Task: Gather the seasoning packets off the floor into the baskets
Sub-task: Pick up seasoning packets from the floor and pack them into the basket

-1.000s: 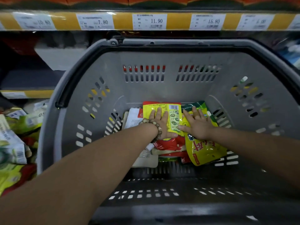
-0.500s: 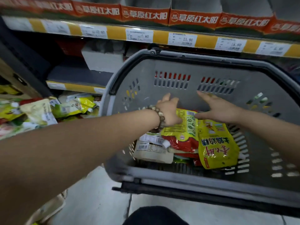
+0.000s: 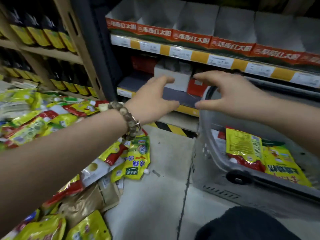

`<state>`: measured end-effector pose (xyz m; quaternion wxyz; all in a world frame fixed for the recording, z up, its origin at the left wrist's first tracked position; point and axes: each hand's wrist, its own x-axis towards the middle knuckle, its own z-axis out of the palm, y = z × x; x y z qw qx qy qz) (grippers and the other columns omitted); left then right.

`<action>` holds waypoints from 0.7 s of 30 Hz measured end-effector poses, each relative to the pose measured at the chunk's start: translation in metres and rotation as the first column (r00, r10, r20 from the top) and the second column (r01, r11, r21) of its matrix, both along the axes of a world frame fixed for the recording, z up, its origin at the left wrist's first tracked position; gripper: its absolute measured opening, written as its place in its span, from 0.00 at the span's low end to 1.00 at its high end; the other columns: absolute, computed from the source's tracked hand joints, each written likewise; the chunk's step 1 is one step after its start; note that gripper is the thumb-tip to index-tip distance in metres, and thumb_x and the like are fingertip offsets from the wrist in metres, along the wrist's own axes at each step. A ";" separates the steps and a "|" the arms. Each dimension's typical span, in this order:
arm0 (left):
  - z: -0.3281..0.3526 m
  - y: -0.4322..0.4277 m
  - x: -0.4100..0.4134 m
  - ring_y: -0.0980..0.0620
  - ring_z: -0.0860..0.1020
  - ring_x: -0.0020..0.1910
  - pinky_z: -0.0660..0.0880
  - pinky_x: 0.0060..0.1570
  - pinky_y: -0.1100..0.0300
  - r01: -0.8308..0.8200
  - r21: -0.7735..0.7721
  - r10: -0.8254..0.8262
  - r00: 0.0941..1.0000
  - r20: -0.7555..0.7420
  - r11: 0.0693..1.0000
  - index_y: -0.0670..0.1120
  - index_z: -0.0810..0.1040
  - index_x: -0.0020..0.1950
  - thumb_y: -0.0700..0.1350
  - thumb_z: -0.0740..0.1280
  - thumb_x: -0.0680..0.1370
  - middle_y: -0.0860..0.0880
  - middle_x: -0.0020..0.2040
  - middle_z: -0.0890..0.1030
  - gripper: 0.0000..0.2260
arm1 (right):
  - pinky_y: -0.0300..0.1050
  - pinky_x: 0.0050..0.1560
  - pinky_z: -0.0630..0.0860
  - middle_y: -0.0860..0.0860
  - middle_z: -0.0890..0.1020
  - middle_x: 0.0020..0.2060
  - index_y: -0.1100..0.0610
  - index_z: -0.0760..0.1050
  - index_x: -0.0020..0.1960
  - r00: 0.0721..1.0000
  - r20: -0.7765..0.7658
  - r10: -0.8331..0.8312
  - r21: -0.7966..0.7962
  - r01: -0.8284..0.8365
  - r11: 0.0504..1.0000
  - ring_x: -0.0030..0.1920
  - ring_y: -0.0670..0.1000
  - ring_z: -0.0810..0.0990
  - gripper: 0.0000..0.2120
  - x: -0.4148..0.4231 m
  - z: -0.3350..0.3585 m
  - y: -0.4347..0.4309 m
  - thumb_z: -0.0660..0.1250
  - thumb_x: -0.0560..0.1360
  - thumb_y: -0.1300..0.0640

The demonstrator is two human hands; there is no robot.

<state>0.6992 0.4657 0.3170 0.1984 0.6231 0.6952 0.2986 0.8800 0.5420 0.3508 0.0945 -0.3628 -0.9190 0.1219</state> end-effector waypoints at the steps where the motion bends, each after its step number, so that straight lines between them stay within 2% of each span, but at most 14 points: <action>1: -0.005 -0.012 -0.015 0.53 0.66 0.68 0.63 0.60 0.64 -0.018 -0.015 0.018 1.000 0.003 1.000 0.51 0.63 0.72 0.49 0.68 0.75 0.50 0.70 0.66 0.27 | 0.41 0.64 0.64 0.50 0.70 0.69 0.49 0.63 0.73 0.999 0.046 0.027 0.011 -0.028 1.000 0.68 0.50 0.68 0.34 -0.017 -0.003 -0.009 0.70 0.71 0.45; 3: -0.018 -0.035 -0.042 0.53 0.65 0.68 0.61 0.57 0.67 -0.054 -0.043 0.054 0.999 0.008 0.998 0.50 0.62 0.72 0.48 0.68 0.75 0.50 0.70 0.65 0.28 | 0.47 0.65 0.67 0.50 0.70 0.68 0.48 0.63 0.73 0.991 0.117 0.065 0.007 -0.066 0.998 0.67 0.52 0.69 0.33 -0.050 -0.014 -0.025 0.68 0.71 0.44; 6: -0.043 -0.064 -0.076 0.52 0.65 0.68 0.61 0.56 0.67 -0.105 -0.098 0.107 0.994 0.012 0.990 0.49 0.62 0.73 0.48 0.68 0.75 0.49 0.71 0.64 0.28 | 0.53 0.61 0.72 0.51 0.72 0.65 0.47 0.65 0.70 0.973 0.210 0.094 -0.001 -0.096 0.995 0.65 0.54 0.71 0.29 -0.095 -0.043 -0.043 0.66 0.71 0.44; 11: -0.096 -0.097 -0.113 0.47 0.65 0.68 0.65 0.62 0.58 -0.176 -0.254 0.172 0.984 -0.039 0.951 0.49 0.60 0.74 0.50 0.67 0.76 0.46 0.73 0.62 0.29 | 0.48 0.49 0.73 0.54 0.73 0.62 0.51 0.68 0.67 0.887 0.449 0.111 -0.008 -0.120 0.993 0.61 0.56 0.73 0.23 -0.148 -0.109 -0.055 0.65 0.74 0.47; 13: -0.118 -0.103 -0.121 0.46 0.65 0.69 0.65 0.63 0.55 -0.196 -0.308 0.193 0.980 -0.040 0.931 0.48 0.59 0.74 0.49 0.67 0.76 0.46 0.73 0.61 0.29 | 0.49 0.50 0.74 0.55 0.74 0.61 0.53 0.69 0.65 0.859 0.498 0.120 -0.035 -0.118 0.992 0.60 0.57 0.74 0.21 -0.161 -0.137 -0.053 0.65 0.74 0.48; 18: -0.172 -0.107 -0.132 0.45 0.65 0.69 0.66 0.63 0.52 -0.290 -0.421 0.292 0.954 -0.061 0.860 0.48 0.60 0.74 0.49 0.67 0.76 0.45 0.73 0.61 0.28 | 0.48 0.47 0.75 0.56 0.76 0.58 0.56 0.70 0.63 0.871 0.476 0.123 -0.175 -0.044 0.984 0.57 0.57 0.75 0.19 -0.176 -0.201 -0.037 0.65 0.75 0.50; 21: -0.202 -0.109 -0.136 0.43 0.68 0.67 0.68 0.64 0.50 -0.367 -0.469 0.356 0.927 -0.116 0.803 0.48 0.62 0.73 0.49 0.67 0.76 0.45 0.71 0.64 0.28 | 0.49 0.54 0.75 0.56 0.76 0.60 0.57 0.71 0.64 0.905 0.413 0.101 -0.316 0.038 0.948 0.59 0.56 0.75 0.21 -0.191 -0.242 -0.028 0.66 0.74 0.49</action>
